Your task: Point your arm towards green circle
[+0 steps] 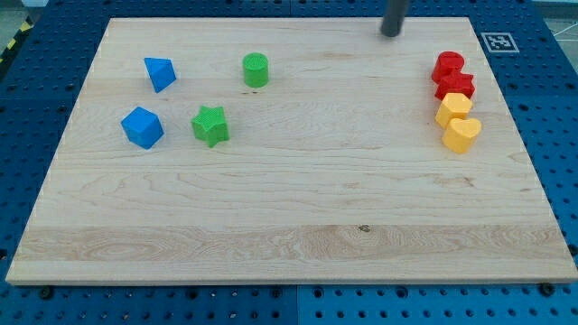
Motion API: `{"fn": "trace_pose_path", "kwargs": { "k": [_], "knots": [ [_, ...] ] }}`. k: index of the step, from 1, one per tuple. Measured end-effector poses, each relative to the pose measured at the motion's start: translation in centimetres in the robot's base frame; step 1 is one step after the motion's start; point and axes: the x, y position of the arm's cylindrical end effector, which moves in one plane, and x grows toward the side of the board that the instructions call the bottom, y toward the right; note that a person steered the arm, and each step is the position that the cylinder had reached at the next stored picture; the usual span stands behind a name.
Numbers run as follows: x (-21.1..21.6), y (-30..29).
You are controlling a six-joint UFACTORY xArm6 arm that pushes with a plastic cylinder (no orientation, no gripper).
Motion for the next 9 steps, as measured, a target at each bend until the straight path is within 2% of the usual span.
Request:
{"fn": "trace_pose_path", "kwargs": {
  "k": [4, 5, 6, 9],
  "knots": [
    [0.0, -22.2],
    [0.0, -25.0],
    [0.4, -25.3],
    [9.2, -23.5]
  ]
}}
